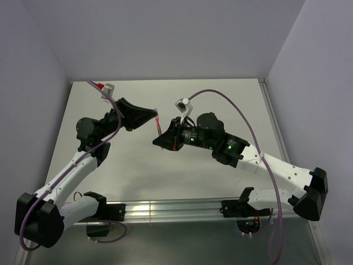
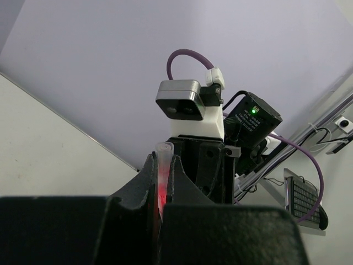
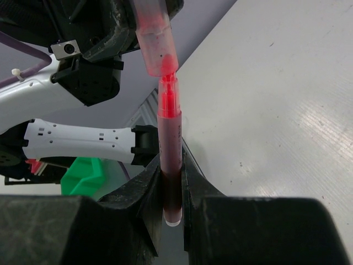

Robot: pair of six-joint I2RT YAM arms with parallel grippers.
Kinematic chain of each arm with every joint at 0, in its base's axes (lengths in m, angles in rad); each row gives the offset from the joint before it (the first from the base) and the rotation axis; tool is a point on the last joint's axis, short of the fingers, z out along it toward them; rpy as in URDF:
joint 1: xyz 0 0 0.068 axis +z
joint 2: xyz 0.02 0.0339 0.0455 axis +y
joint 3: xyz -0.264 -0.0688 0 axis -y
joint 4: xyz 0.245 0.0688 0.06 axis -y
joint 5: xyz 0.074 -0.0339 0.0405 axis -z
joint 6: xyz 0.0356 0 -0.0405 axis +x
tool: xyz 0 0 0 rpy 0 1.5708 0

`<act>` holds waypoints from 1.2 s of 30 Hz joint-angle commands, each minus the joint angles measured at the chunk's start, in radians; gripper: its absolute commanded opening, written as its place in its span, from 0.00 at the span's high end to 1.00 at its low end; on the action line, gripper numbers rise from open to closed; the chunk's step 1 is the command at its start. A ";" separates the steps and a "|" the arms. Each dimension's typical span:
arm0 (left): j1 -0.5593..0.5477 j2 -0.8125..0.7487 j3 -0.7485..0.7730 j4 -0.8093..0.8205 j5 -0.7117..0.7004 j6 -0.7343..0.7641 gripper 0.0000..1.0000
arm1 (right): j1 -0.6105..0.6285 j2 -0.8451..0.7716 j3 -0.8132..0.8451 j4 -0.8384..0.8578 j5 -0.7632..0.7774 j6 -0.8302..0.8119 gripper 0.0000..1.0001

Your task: Insert the pens into the pen caps

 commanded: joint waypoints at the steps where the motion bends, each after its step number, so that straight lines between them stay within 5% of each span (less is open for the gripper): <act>1: -0.029 -0.019 0.015 0.022 0.006 0.018 1.00 | 0.008 -0.018 0.052 0.038 0.047 -0.018 1.00; 19: -0.116 -0.134 0.002 -0.208 -0.129 0.066 1.00 | 0.014 -0.101 0.003 0.047 0.126 -0.037 1.00; 36: -0.375 -0.215 0.000 -0.469 -0.321 0.218 1.00 | 0.003 -0.112 0.087 -0.063 0.221 -0.106 1.00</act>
